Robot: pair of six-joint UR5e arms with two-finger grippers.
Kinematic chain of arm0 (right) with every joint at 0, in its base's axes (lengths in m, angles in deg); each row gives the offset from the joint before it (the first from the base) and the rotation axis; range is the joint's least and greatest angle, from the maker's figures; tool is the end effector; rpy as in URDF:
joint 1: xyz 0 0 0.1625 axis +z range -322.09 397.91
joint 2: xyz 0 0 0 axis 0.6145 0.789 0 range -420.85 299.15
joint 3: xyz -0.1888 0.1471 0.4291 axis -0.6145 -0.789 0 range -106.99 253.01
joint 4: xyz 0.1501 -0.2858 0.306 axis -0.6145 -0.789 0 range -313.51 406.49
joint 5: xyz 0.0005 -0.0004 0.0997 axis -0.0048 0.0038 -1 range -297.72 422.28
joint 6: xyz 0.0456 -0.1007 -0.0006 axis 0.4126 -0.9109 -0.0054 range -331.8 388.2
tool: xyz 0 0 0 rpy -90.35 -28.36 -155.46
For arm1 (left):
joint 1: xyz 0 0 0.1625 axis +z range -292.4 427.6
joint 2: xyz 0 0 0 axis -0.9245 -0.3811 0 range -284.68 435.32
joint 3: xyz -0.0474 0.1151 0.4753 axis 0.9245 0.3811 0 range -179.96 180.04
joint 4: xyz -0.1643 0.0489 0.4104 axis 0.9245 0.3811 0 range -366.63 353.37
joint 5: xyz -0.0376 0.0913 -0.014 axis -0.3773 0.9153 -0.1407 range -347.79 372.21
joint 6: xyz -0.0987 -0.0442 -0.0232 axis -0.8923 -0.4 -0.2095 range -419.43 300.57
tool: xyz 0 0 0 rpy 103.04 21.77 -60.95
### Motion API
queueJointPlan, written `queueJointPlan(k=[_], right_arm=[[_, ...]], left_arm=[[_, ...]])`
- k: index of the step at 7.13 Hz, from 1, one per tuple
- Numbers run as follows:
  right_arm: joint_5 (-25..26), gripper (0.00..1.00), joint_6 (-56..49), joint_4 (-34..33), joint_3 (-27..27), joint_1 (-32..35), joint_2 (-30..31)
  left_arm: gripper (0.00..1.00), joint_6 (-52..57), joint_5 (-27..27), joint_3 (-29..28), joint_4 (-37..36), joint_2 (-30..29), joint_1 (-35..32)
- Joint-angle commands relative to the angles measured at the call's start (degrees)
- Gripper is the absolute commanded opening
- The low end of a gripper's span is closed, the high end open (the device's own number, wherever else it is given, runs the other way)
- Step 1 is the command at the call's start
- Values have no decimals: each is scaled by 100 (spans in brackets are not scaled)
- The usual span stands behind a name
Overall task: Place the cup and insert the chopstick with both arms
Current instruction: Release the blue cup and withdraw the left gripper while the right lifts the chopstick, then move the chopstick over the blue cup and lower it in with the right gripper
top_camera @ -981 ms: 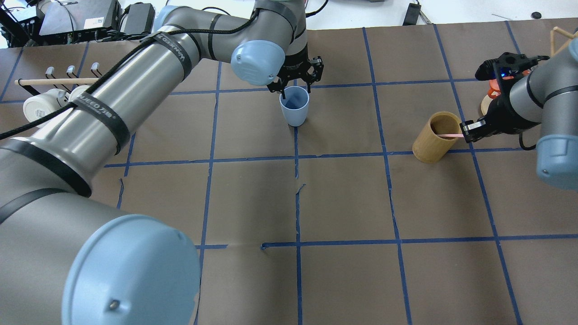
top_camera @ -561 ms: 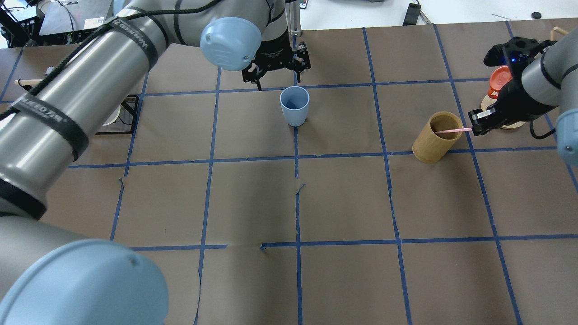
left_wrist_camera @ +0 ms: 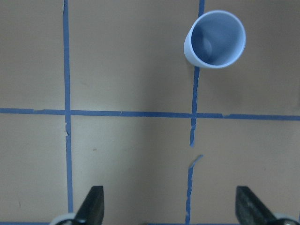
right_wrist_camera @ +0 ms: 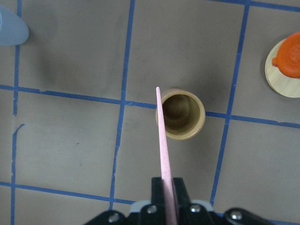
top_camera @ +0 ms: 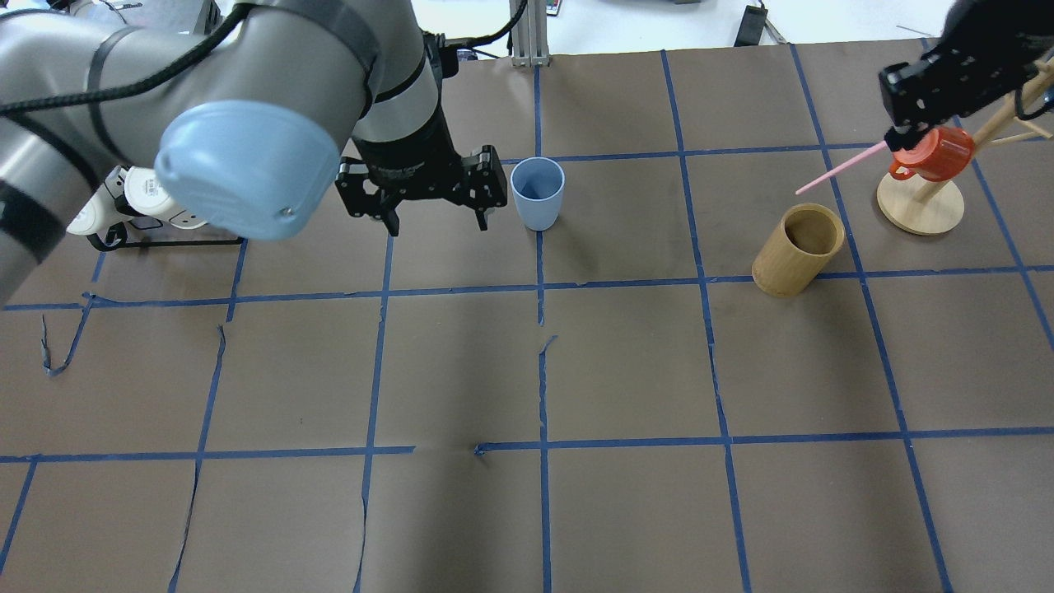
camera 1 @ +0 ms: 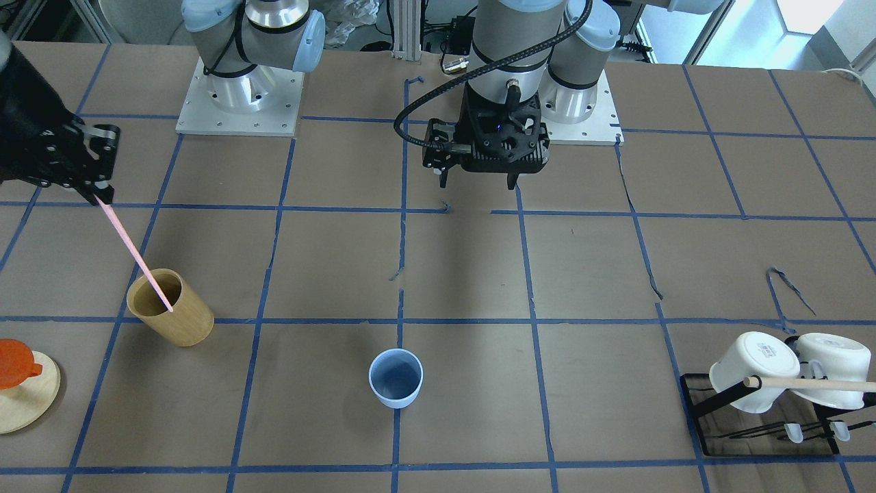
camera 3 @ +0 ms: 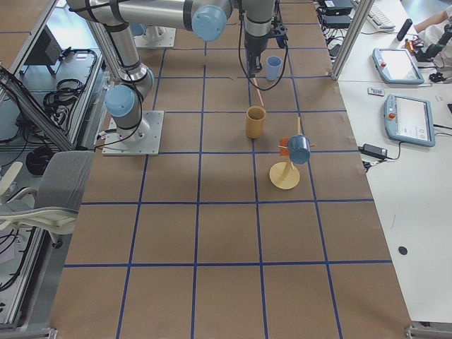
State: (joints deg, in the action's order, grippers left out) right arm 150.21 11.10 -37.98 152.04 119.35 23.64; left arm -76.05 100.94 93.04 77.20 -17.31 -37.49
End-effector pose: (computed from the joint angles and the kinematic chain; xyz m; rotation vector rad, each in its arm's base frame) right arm 0.0509 -0.5833 0.5814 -0.2312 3.0974 -0.0108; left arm -0.2730 -0.4915 0.5020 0.0413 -3.1174 0.0048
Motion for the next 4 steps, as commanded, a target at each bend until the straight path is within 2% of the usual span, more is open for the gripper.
queueJointPlan(k=[1, 3, 4], right_arm=[[207, 6, 828, 62, -510, 1037, -266], [-11, 3, 1411, 36, -843, 1626, -606], [-47, 2, 1916, 44, -1263, 1908, -939]], left_arm=[[100, 384, 223, 255, 36, 377, 294], [100, 1831, 233, -156, 596, 448, 926], [100, 2290, 198, -254, 634, 448, 1112]])
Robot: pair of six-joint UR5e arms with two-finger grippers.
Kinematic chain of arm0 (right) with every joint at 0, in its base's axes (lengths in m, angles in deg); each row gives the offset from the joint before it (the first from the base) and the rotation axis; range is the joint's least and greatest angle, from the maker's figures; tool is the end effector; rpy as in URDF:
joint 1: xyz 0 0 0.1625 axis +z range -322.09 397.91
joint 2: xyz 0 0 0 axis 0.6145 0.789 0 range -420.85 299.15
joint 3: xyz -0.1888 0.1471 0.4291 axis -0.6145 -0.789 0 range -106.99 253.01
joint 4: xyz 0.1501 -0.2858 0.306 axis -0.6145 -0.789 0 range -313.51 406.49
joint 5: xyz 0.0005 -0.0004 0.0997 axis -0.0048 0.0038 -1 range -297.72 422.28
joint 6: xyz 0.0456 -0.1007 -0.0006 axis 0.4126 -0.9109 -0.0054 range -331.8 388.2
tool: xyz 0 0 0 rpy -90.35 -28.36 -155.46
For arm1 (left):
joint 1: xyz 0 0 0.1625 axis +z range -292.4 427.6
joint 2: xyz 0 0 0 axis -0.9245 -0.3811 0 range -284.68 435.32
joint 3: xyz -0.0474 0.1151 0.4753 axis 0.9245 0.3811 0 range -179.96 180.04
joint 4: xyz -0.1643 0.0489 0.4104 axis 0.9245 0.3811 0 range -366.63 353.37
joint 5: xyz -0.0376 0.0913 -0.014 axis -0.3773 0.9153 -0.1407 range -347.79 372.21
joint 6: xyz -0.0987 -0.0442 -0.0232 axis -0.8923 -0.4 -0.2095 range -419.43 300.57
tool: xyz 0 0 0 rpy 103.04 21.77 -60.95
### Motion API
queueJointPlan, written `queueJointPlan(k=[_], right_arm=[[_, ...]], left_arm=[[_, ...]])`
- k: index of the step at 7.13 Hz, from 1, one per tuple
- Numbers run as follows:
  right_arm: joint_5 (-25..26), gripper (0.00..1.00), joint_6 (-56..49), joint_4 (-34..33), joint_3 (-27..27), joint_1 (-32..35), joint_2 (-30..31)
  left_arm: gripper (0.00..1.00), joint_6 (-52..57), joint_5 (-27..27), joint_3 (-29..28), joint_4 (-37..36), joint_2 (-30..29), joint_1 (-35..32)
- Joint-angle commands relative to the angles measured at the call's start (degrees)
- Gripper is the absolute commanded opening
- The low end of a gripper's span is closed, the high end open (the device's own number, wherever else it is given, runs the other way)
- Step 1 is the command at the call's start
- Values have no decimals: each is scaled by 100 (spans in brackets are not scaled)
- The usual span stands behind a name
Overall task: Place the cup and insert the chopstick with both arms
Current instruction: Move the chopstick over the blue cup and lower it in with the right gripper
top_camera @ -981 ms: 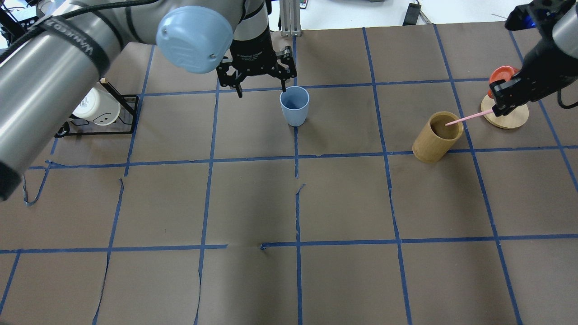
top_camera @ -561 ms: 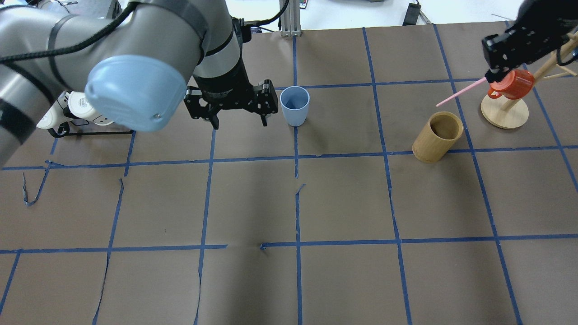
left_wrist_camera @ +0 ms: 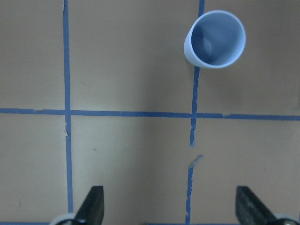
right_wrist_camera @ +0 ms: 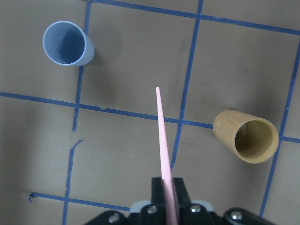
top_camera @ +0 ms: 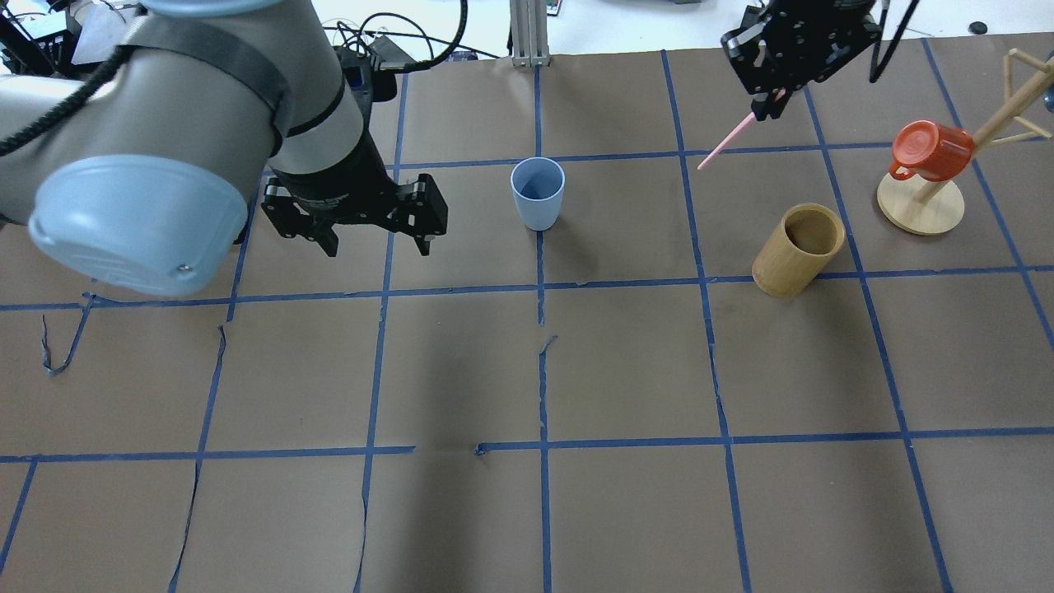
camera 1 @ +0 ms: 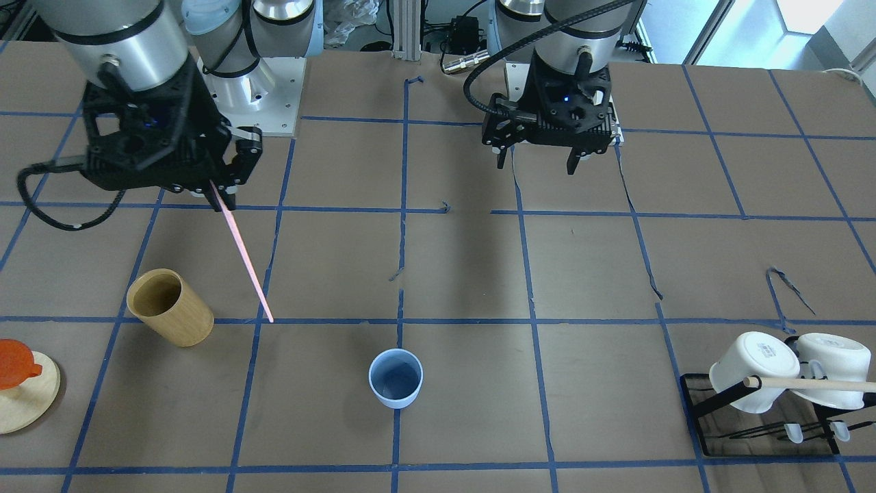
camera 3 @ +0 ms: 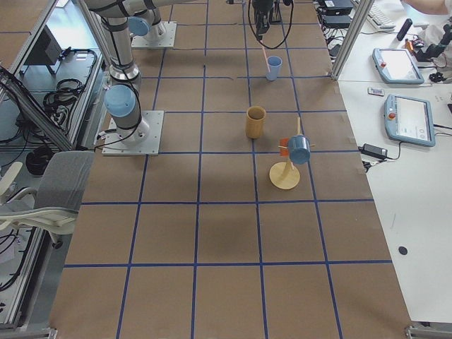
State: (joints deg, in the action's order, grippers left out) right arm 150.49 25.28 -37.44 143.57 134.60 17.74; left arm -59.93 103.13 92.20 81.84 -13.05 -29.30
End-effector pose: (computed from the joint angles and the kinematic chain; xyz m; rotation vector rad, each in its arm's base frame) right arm 0.2080 -0.6007 0.5964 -0.2612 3.0977 -0.0517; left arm -0.1920 -0.4926 0.5408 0.1744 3.1217 -0.0290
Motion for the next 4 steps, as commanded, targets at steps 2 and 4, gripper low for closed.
queueJointPlan(k=[2, 4], right_arm=[[-40, 2, 1027, -26, -954, 842, -922], [-67, 2, 1320, -246, -1018, 1009, -1231]], left_arm=[[100, 752, -47, -189, 162, 48, 408], [100, 639, -117, -171, 171, 100, 408]])
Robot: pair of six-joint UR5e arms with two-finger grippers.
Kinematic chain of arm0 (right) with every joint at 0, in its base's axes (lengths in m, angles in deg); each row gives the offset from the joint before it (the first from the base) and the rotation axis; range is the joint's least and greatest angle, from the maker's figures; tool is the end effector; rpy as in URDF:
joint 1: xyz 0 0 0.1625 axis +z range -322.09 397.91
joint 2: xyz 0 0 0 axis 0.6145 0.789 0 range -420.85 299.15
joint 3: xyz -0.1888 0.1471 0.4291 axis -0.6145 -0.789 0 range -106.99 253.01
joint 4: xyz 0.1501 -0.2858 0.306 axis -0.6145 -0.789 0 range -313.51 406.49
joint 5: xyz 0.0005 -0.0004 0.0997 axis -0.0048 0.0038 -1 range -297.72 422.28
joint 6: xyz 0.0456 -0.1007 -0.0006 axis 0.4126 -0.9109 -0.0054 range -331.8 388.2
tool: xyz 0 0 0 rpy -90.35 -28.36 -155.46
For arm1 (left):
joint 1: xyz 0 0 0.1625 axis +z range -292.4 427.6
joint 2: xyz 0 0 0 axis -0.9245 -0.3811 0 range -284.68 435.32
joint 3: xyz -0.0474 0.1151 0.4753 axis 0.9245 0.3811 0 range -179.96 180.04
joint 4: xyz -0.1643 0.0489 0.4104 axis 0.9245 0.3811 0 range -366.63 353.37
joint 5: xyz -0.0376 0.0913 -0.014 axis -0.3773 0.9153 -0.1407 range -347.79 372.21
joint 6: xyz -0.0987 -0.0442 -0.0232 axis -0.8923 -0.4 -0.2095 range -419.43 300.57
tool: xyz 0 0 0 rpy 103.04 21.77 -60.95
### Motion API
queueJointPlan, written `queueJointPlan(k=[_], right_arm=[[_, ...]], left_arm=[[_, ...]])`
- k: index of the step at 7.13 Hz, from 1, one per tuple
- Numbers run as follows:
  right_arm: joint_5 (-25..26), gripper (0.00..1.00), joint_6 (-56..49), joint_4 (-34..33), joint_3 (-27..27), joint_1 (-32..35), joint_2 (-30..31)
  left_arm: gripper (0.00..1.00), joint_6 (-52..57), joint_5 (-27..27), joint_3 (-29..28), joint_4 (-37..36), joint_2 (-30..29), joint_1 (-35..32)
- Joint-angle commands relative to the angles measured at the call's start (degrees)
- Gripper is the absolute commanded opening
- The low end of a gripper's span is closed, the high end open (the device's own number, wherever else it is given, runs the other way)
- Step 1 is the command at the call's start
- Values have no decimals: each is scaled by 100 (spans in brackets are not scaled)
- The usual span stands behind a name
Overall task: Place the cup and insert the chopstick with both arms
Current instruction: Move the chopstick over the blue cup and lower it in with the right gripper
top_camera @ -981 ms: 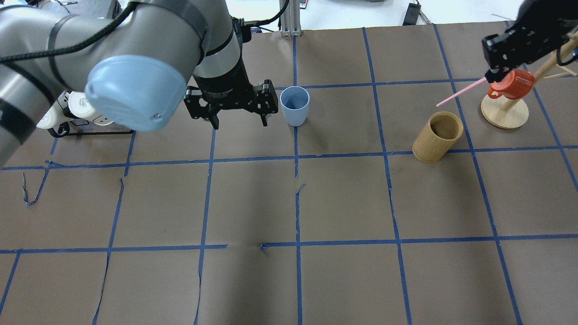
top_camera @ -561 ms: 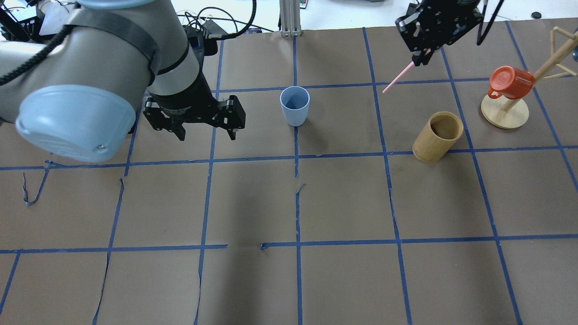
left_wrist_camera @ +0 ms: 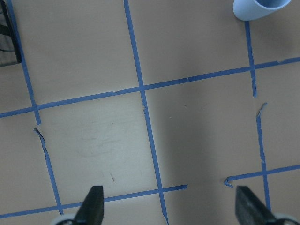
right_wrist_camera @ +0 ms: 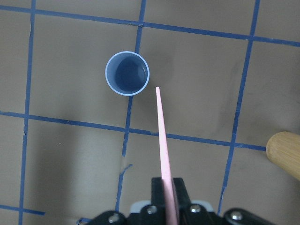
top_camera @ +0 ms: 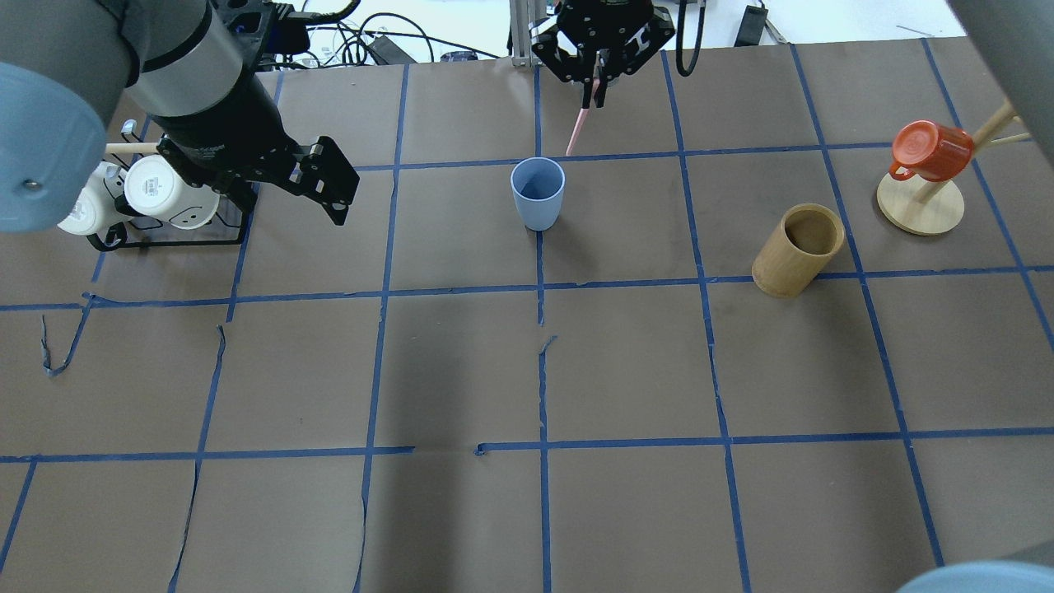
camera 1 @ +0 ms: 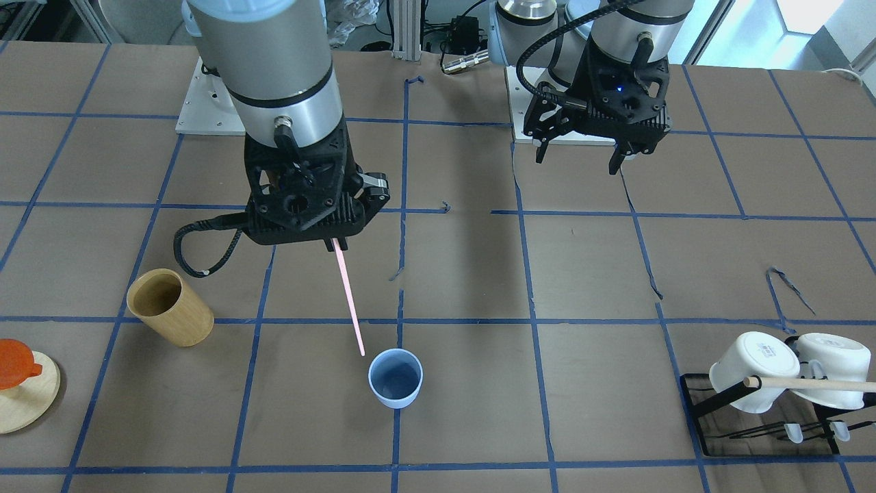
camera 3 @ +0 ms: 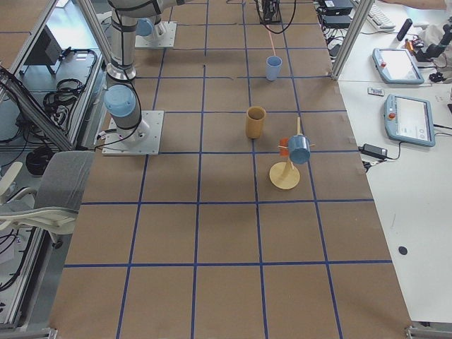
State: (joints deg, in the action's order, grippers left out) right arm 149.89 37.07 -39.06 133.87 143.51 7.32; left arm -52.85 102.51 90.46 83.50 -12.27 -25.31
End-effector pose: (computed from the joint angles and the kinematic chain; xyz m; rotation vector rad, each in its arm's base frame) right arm 0.3233 -0.6456 0.5673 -0.1829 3.0841 -0.0619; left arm -0.1582 -0.4994 0.5608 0.2593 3.1242 -0.0507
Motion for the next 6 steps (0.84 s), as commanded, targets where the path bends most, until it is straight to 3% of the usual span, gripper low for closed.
queueJointPlan(k=[1, 6], right_arm=[[-16, 2, 141, -94, -39, 128, -321], [-51, 3, 247, -348, 127, 207, -883]], left_arm=[[100, -104, -91, -7, 126, 41, 18], [100, -245, -82, -7, 163, 41, 9]])
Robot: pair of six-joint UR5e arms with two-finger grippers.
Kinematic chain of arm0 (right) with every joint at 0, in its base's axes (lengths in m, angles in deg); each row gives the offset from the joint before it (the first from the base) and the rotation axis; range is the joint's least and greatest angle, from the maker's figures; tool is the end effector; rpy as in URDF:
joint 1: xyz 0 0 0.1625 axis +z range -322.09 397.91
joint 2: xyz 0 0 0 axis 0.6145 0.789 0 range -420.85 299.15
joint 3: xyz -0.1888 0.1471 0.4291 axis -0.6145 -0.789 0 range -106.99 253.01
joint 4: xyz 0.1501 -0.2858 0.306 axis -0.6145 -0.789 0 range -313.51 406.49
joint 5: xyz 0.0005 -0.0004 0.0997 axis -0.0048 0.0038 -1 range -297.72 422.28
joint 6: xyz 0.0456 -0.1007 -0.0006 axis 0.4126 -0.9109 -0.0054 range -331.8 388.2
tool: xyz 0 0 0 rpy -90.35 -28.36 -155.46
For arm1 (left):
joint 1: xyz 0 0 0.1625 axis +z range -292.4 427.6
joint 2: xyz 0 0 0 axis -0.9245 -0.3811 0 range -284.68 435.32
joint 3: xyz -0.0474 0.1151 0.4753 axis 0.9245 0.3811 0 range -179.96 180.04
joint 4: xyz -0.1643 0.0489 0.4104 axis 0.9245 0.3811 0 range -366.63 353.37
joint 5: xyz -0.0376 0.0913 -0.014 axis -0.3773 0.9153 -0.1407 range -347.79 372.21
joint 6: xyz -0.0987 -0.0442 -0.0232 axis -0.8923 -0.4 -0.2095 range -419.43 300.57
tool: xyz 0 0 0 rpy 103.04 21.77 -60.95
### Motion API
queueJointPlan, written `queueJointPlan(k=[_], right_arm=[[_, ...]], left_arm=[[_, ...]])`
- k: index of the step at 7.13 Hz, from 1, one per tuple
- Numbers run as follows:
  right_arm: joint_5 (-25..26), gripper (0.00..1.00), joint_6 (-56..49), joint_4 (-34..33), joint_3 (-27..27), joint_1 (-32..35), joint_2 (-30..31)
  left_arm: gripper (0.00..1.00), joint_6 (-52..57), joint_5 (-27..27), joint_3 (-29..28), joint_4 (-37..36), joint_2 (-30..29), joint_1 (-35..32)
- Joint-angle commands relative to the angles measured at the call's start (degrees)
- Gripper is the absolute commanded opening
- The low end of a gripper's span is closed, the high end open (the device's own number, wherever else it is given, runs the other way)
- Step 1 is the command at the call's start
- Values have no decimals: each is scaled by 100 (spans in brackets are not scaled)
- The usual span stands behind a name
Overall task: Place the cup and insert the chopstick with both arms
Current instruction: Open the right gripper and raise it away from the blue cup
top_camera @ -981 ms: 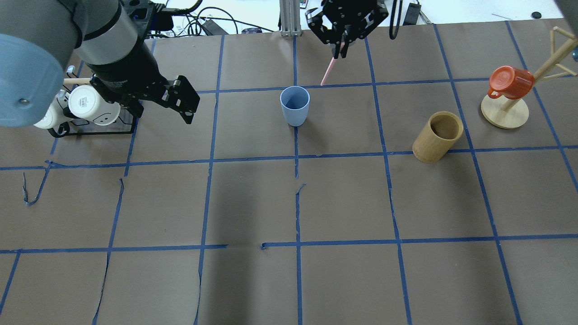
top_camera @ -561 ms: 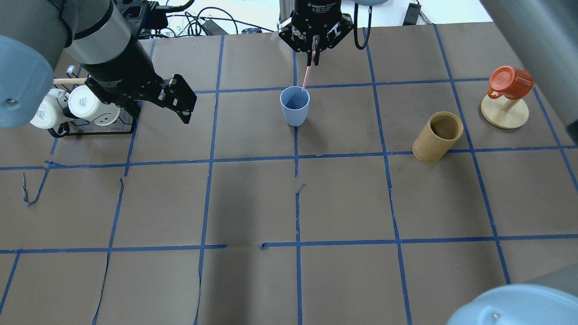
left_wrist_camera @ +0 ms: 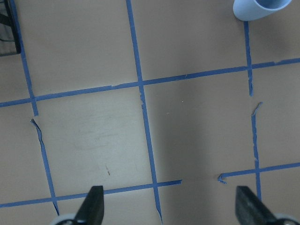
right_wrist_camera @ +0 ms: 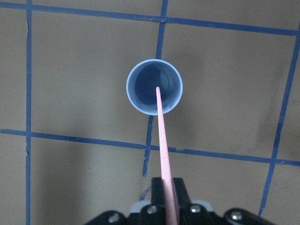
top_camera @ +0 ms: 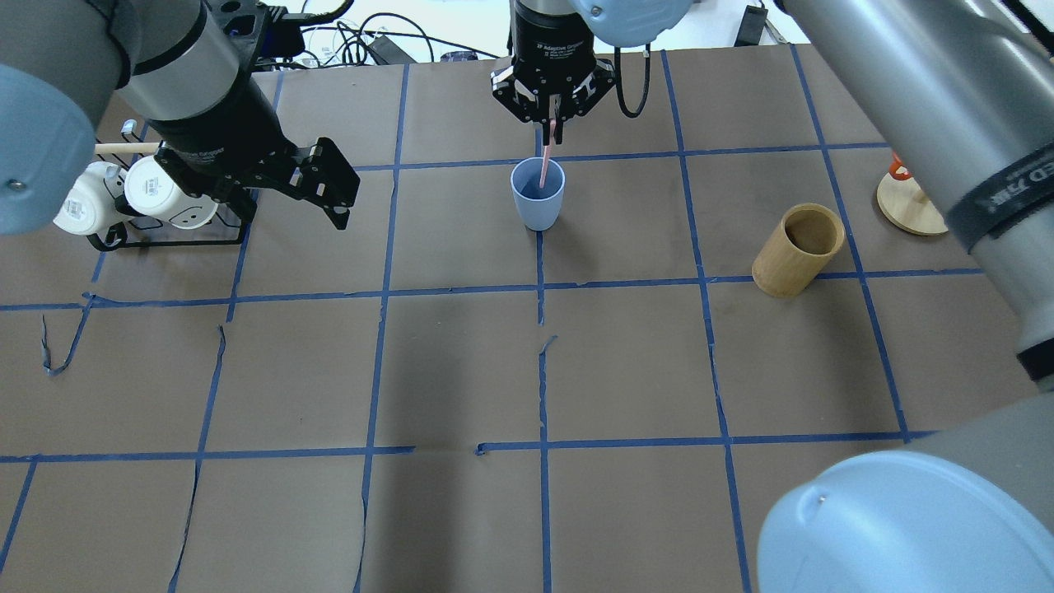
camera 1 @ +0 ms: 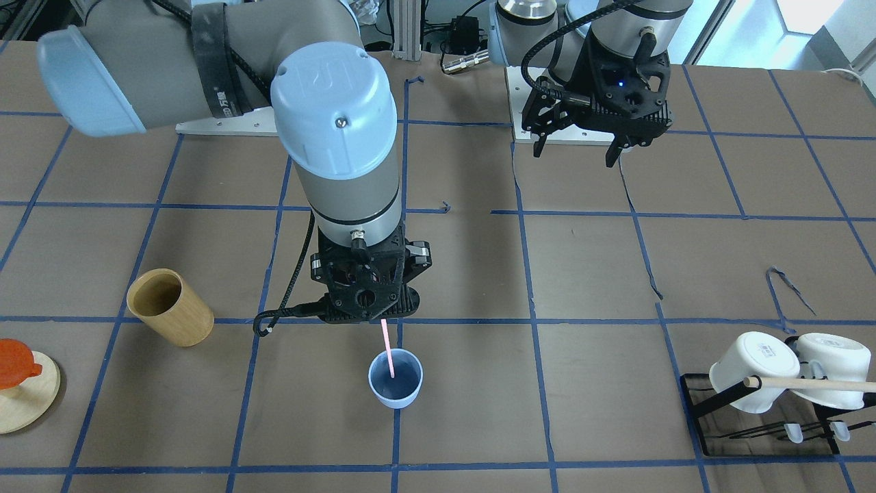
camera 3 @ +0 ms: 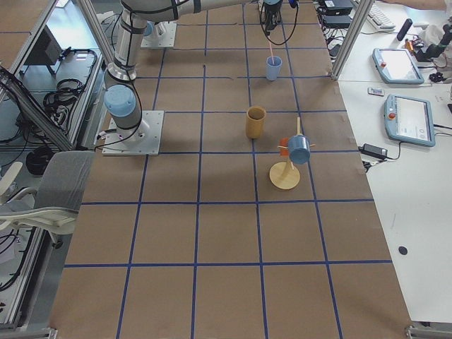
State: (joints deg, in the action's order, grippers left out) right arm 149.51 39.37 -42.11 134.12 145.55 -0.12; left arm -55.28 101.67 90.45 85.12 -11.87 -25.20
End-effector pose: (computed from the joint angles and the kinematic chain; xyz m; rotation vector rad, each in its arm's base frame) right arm 0.3626 -0.6831 0.4748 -0.1739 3.0968 0.0652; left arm -0.1586 -0.4938 0.5615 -0.1901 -3.1264 0.0181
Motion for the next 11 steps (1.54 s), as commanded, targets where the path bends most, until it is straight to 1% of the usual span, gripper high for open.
queueJointPlan(k=[1, 2, 3, 4, 5, 6, 7, 8, 9, 10, 11], right_arm=[[-12, 7, 0, -209, 156, 3, -166], [-12, 20, -35, -306, 191, 3, -167], [-21, 68, 95, -620, 218, 3, -158], [-108, 89, 183, -763, 183, -15, -71], [-153, 98, 193, -790, 78, -50, 113], [-83, 100, 106, -773, -97, -198, 210], [-65, 100, -191, -512, -38, -626, 455], [-56, 100, -951, -39, 137, -1143, 701], [135, 100, -1272, 96, 426, -1584, 1112], [476, 100, -1753, 158, 994, -1806, 1578], [515, 100, -1932, 159, 1731, -1808, 2226]], left_arm=[[100, -2, 2, -5, 1, 0, 8], [100, -2, 2, -5, 1, 0, -1], [100, -2, 11, -6, 1, 0, 8], [100, -2, 11, -6, 1, 9, 8], [100, -2, 11, -6, 1, 9, -1], [100, -2, 11, -6, 10, 9, -1], [100, -2, 11, -6, 1, 9, 8], [100, -2, 11, -6, 1, 18, 8], [100, -2, 11, 3, 10, 18, 8], [100, -2, 11, 3, 10, 27, 8], [100, -2, 11, 3, 10, 35, 8]])
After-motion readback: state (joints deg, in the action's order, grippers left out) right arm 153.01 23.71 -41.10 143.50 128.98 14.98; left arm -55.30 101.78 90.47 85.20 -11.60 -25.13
